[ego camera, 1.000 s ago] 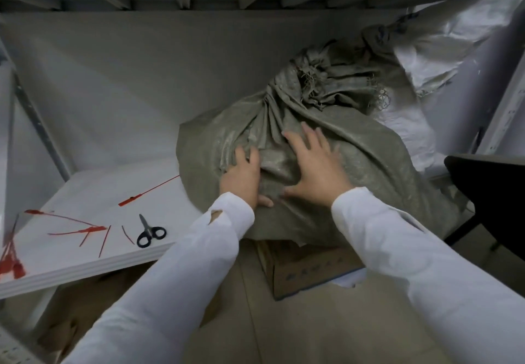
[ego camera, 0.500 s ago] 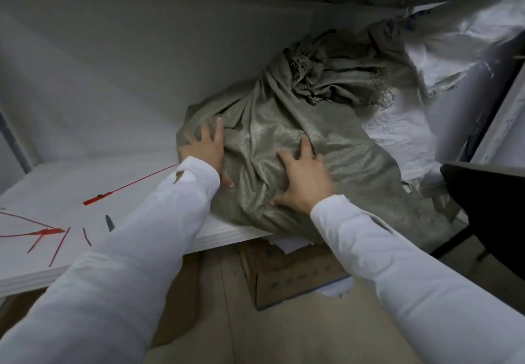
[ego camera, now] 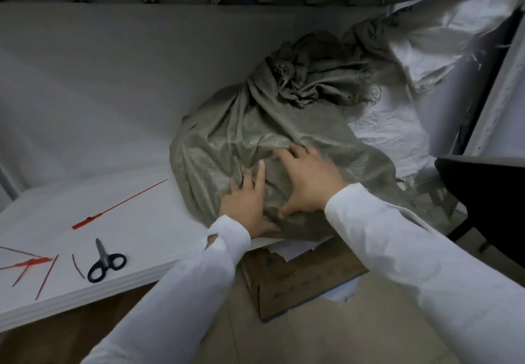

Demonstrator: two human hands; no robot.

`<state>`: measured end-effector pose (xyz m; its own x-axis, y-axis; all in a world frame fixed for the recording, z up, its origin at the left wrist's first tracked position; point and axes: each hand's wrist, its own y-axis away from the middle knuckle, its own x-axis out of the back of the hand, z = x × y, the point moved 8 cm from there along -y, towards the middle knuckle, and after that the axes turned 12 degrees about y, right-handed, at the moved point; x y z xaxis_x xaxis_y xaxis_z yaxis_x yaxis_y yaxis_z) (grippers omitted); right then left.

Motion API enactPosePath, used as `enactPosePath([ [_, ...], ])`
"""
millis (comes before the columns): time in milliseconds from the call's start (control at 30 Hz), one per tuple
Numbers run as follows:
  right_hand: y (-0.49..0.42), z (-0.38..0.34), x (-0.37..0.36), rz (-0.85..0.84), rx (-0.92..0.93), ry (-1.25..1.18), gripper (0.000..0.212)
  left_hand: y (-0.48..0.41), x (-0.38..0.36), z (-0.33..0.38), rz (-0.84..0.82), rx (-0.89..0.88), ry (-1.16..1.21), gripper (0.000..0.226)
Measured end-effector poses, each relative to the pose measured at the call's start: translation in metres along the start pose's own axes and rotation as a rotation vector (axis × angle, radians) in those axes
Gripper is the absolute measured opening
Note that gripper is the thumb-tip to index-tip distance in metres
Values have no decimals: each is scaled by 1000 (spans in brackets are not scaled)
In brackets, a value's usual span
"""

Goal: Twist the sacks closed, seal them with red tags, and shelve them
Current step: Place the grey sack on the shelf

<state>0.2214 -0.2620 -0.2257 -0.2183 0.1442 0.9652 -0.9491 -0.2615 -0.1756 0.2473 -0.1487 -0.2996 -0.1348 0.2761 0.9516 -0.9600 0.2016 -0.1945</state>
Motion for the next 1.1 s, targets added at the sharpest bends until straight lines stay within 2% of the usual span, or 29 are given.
enactPosePath([
  [67, 27, 20, -16, -86, -68, 194, 127, -8, -2, 0, 33, -8, -10, 139],
  [133, 43, 27, -25, -37, -92, 214, 117, -11, -3, 1, 52, -18, -40, 140],
  [333, 42, 18, -26, 311, -27, 210, 94, 8, -5, -8, 230, 4, -73, 145],
  [433, 48, -5, -24, 600, 69, 283, 60, 22, -14, -20, 294, 62, 5, 148],
  [533, 32, -28, -36, 710, 103, 295, 46, 28, -15, -39, 356, 129, 56, 145],
  [667, 0, -29, -42, 688, 1, 231, 43, 13, -7, -48, 257, 138, -64, 146],
  [767, -3, -21, -50, 576, -34, 278, 47, 10, -4, -47, 152, 141, -54, 149],
  [900, 14, -29, -44, 421, -24, 356, 57, 26, 0, -50, 8, 161, -95, 138],
  [967, 29, -38, -44, 364, 29, 328, 70, 39, 5, -46, -20, 150, -114, 130],
  [1033, 42, -40, -54, 274, 74, 301, 95, 53, 11, -39, -10, 132, -104, 126],
  [1100, 56, -45, -55, 255, 110, 331, 99, 66, 17, -29, -2, 110, -96, 121],
])
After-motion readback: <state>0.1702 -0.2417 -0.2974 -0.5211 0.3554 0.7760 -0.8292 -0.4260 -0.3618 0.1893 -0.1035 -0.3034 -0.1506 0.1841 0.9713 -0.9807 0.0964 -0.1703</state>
